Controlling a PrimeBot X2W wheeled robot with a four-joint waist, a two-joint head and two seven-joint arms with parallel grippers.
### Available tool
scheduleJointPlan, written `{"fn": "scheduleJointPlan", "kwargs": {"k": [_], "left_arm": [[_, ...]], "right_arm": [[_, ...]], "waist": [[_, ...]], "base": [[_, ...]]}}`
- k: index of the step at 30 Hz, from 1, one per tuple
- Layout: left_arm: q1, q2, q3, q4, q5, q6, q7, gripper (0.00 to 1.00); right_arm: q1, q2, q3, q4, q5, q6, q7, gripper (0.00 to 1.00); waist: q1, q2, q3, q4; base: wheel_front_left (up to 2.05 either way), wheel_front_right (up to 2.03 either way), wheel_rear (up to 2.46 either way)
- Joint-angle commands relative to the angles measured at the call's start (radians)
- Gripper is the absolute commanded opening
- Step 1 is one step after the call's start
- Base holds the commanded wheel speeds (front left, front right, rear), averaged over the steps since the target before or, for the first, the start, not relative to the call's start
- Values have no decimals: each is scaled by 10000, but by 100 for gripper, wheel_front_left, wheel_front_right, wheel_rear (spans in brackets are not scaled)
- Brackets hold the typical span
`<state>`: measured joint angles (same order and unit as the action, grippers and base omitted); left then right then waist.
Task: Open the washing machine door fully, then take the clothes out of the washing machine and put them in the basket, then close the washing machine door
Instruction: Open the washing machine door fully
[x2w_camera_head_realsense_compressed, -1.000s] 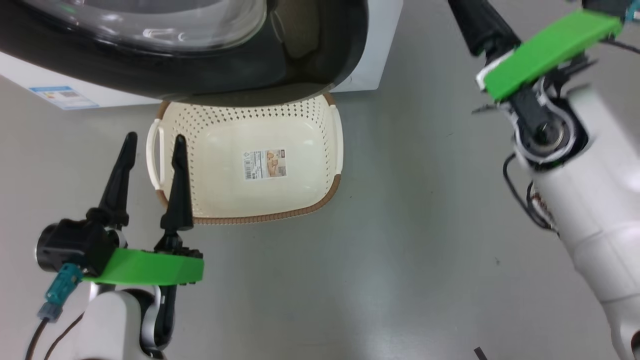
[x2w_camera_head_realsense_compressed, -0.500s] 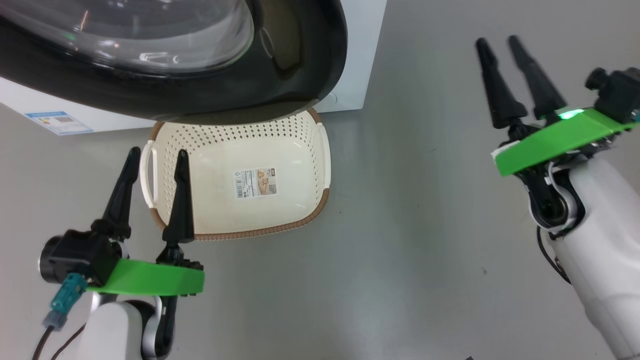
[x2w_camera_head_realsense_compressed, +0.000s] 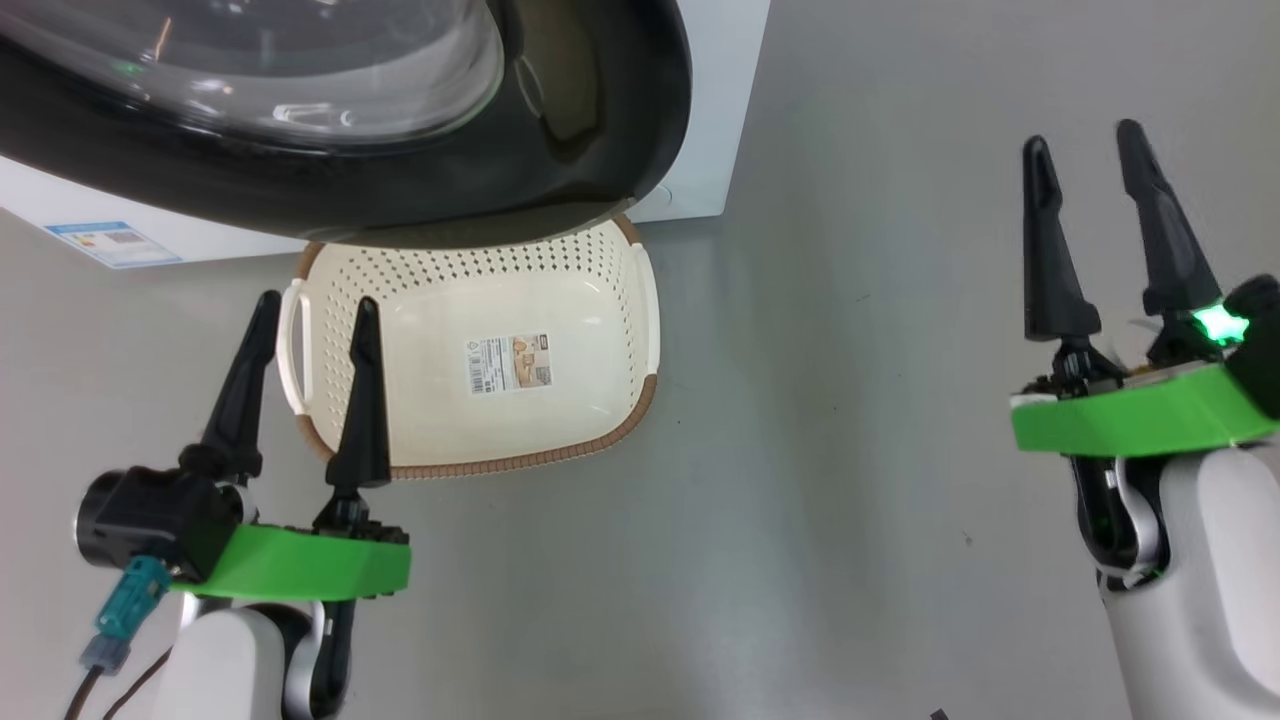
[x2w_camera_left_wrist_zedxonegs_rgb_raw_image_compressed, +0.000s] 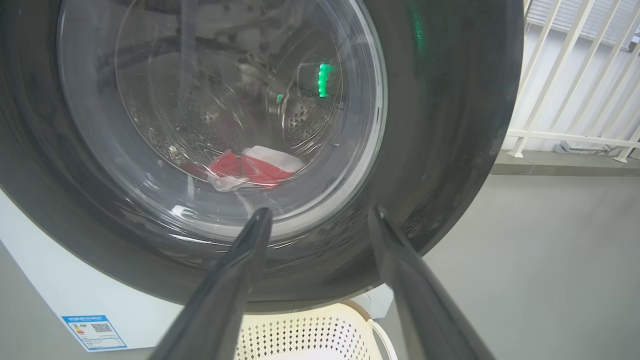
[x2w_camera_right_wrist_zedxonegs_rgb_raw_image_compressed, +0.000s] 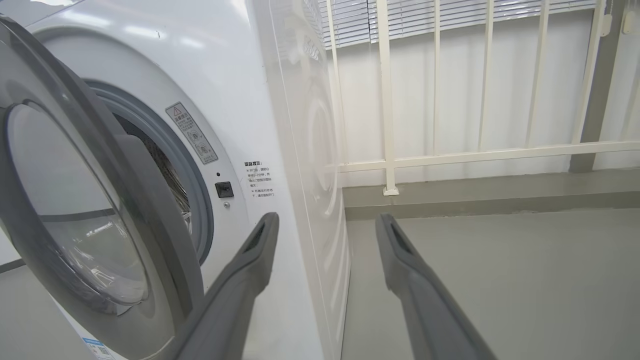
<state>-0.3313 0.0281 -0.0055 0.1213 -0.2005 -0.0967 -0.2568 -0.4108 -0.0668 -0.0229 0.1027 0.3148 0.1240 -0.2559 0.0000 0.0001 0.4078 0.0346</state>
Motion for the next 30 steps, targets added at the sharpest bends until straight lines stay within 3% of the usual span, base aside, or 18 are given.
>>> {"fn": "scheduleJointPlan", "kwargs": {"k": [1, 7, 30], "left_arm": [[2, 221, 278, -340, 13, 37, -49, 100], [-36, 221, 359, -460, 11, 58, -49, 100], [-36, 221, 411, -434, 61, 15, -49, 100]], "right_arm": [[294, 108, 159, -491, -317, 67, -58, 100], [904, 156, 454, -1103, -1123, 67, -58, 100], [1232, 165, 388, -1046, -1012, 67, -58, 100]], "waist": [[0, -1, 48, 18], [0, -1, 127, 37], [0, -1, 201, 2]], "base": [[0, 0, 0], [0, 0, 0], [0, 0, 0]]}}
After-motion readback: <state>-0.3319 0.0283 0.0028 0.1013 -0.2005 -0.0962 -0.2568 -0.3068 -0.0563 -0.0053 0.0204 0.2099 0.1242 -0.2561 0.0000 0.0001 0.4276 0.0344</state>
